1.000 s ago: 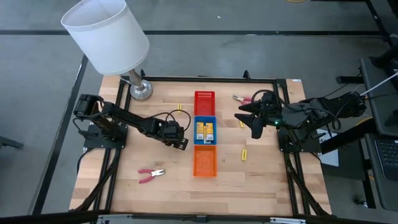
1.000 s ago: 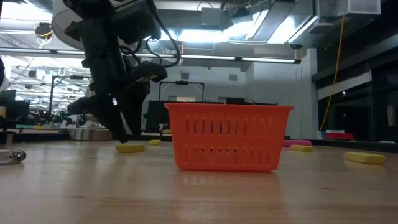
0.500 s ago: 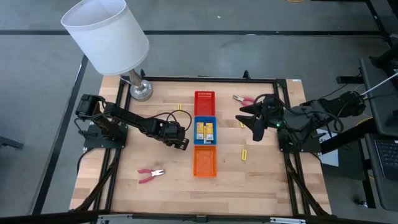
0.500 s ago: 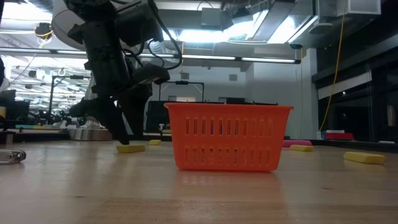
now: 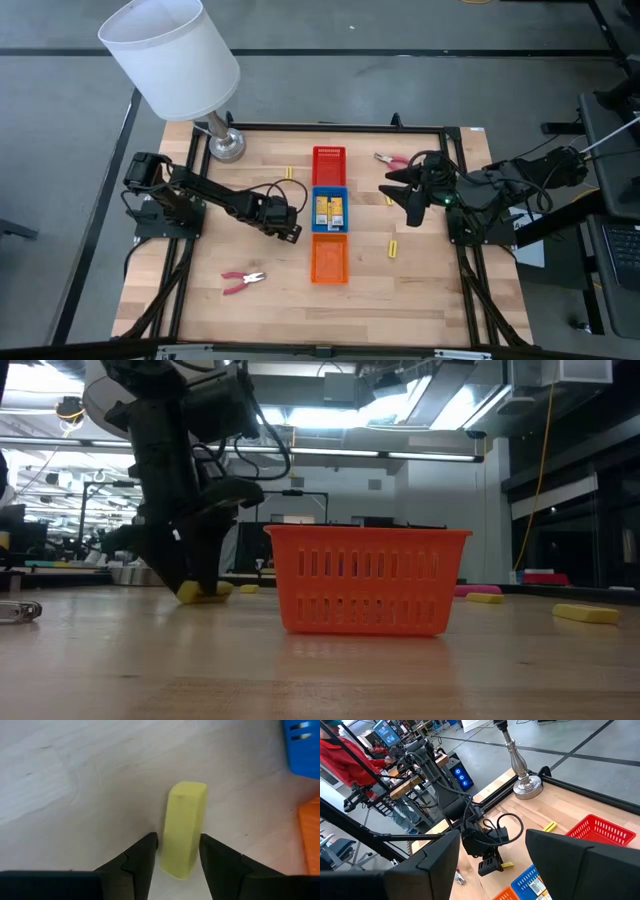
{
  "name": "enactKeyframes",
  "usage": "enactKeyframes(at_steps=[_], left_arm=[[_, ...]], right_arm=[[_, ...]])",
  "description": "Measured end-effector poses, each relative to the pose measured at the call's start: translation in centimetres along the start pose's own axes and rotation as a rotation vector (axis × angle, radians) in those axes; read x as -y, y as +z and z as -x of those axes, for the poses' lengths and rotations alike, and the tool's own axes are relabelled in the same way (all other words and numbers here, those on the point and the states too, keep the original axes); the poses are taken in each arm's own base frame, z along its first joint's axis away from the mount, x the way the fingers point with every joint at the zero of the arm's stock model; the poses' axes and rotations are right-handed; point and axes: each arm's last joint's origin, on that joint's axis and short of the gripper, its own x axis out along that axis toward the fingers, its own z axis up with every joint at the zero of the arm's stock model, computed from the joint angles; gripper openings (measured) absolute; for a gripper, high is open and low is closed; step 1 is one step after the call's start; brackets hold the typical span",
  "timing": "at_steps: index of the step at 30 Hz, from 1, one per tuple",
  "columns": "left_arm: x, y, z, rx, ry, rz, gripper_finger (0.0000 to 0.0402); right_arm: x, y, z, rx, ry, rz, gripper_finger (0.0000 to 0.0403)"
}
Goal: Pick & Place School Supplies
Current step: Put the yellow eraser into the orange bin
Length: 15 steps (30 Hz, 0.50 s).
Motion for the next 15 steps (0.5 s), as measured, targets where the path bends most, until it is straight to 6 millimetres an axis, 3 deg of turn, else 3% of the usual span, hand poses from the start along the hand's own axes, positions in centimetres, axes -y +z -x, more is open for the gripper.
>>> enactKeyframes(at_steps=[6,15], left_arm=[[-0.08,0.01,0.01,0.010,0.012,0.019,0.0130],[-0.37,-0.01,0.02,0.023,0.045,0.023,0.0031]], right_arm=[[0.00,-0.01,-0.01,0.000,0.000,0.001,0.0233],[0.00,-0.02,-0.01,-0.001,-0.001,0.002,0.0233]])
